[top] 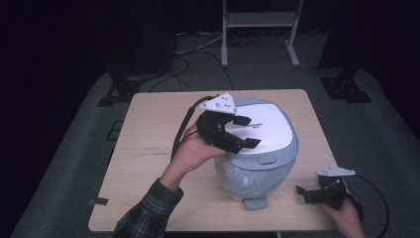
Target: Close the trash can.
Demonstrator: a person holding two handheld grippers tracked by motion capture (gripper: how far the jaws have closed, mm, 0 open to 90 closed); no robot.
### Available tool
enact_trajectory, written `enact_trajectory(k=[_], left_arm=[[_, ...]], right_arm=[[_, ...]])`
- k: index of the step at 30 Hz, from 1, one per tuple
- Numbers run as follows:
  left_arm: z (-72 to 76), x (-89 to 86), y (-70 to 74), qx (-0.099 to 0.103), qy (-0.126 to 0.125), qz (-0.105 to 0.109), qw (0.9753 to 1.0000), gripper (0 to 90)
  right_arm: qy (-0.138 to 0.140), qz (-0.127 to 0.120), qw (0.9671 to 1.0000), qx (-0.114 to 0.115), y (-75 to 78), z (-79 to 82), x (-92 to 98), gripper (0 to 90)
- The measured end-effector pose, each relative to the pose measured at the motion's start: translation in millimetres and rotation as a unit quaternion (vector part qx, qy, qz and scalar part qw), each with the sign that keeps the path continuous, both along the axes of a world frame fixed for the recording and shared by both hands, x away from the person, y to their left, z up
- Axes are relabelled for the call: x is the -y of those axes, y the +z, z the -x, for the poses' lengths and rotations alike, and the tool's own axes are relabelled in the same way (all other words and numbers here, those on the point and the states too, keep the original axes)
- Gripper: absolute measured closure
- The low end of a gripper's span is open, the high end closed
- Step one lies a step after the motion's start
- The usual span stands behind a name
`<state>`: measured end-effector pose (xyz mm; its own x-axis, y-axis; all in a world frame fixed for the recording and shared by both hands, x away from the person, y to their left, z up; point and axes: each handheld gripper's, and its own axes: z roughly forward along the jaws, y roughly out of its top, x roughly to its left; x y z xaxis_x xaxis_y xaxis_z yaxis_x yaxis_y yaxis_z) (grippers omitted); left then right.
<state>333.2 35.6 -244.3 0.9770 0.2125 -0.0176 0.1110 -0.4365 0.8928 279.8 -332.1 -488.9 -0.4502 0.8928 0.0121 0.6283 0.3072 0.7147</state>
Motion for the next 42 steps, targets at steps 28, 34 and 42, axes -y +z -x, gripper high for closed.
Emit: enact_trajectory(k=[28, 34, 42], left_arm=[[24.7, -88.3, -19.9, 0.023, 0.14, 0.009, 0.9898, 0.0], [28.6, -105.7, -33.6, 0.024, 0.162, 0.005, 0.9865, 0.0], [32.8, -125.4, -61.2, 0.017, 0.193, 0.006, 0.981, 0.0]], right_arm=[[0.0, 0.001, 1.0, 0.0, 0.1, 0.9, -0.6, 0.8], [0.0, 0.001, 1.0, 0.0, 0.0, 1.0, -0.7, 0.8], [-0.001, 0.001, 1.0, 0.0, 0.0, 1.2, -1.0, 0.8]])
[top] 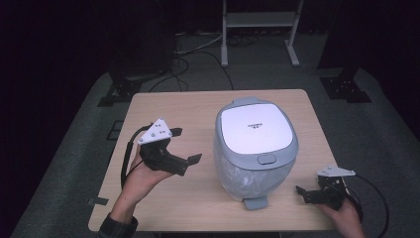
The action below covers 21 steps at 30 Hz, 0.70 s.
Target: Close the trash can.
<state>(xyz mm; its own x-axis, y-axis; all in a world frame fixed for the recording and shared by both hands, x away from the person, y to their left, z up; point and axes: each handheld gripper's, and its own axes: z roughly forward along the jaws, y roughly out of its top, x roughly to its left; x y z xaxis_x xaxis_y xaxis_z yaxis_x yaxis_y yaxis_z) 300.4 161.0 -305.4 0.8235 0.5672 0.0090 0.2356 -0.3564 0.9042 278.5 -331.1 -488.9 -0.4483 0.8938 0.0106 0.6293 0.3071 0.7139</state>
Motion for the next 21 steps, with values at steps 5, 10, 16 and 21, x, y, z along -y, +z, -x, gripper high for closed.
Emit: enact_trajectory(k=[5, 10, 16, 21], left_arm=[[1.4, -12.0, -17.2, -0.002, 0.011, -0.001, 0.9999, 0.0], [3.7, -22.2, -32.6, -0.003, 0.026, -0.009, 0.9996, 0.0], [6.9, -32.4, -49.1, -0.003, 0.043, -0.016, 0.9989, 0.0], [8.6, -42.2, -63.3, -0.007, 0.059, -0.024, 0.9979, 0.0]], right_arm=[[0.0, 0.0, 1.0, 0.0, 0.0, 0.1, -0.2, 0.8], [-0.001, -0.001, 1.0, 0.0, 0.0, 0.3, -0.3, 0.8], [-0.001, -0.001, 1.0, -0.001, 0.0, 0.6, -0.5, 0.8], [-0.001, 0.0, 1.0, -0.001, 0.1, 0.7, -0.5, 0.8]])
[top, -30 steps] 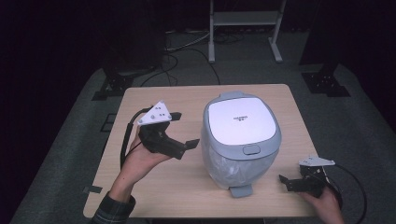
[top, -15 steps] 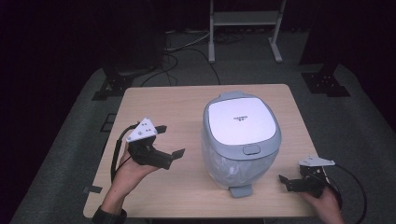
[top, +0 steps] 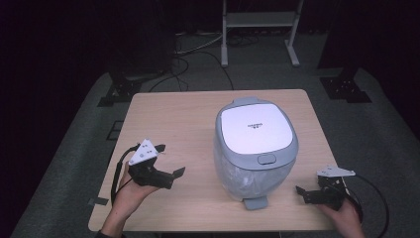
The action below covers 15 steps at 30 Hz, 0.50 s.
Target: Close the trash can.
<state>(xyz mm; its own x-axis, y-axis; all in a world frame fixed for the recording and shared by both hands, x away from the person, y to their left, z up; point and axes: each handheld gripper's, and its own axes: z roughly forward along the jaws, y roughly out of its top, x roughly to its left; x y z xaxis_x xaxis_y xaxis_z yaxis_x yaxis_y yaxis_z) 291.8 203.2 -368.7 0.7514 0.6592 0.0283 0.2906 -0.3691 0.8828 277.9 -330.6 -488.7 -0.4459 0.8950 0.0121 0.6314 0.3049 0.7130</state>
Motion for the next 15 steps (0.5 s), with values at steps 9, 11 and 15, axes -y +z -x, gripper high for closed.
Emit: enact_trajectory(k=[9, 11, 15], left_arm=[[3.2, -18.6, -29.4, -0.021, 0.025, -0.018, 0.9993, 0.0], [4.2, -22.5, -35.2, -0.026, 0.03, -0.02, 0.999, 0.0], [6.4, -29.8, -46.0, -0.031, 0.042, -0.028, 0.9982, 0.0]], right_arm=[[-0.001, 0.0, 1.0, 0.0, 0.0, 0.4, -0.2, 0.8], [-0.001, 0.0, 1.0, 0.0, 0.0, 0.5, -0.3, 0.8], [-0.001, 0.0, 1.0, 0.0, 0.0, 0.6, -0.4, 0.8]])
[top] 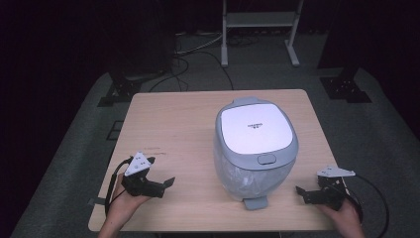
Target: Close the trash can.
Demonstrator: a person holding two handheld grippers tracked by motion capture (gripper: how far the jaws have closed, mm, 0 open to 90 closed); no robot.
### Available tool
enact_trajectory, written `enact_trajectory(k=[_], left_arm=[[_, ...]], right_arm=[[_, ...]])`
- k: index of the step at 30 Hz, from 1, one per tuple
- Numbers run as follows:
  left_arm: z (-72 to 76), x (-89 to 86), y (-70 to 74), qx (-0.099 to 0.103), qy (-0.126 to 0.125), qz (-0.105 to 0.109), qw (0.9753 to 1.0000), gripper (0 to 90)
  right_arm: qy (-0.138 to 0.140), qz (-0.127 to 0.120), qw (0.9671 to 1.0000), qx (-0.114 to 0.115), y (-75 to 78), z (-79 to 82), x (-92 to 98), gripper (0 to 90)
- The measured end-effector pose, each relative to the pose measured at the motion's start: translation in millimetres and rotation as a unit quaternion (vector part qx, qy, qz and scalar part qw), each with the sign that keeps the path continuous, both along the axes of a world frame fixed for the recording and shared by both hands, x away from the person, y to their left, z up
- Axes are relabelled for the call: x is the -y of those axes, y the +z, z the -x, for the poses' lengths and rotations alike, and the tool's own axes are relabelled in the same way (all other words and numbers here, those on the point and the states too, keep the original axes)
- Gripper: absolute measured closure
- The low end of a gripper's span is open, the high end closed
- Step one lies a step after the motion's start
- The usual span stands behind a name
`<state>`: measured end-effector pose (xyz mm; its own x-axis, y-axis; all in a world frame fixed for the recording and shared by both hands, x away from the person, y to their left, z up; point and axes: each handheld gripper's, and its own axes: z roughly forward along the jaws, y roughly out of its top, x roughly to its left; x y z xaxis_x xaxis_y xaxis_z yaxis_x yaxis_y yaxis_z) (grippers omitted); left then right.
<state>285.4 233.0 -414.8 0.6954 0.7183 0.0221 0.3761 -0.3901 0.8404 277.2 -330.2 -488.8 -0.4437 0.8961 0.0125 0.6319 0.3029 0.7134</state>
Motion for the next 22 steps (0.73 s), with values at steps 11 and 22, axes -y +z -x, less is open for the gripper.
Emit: enact_trajectory(k=[11, 22], left_arm=[[6.4, -17.9, -29.8, -0.029, 0.021, -0.03, 0.9989, 0.0], [11.2, -24.9, -55.9, -0.061, 0.021, -0.06, 0.9961, 0.0]], right_arm=[[0.0, 0.0, 1.0, 0.0, 0.0, 0.0, 0.0, 0.8], [0.001, 0.0, 1.0, 0.0, 0.0, 0.3, -0.1, 0.8]])
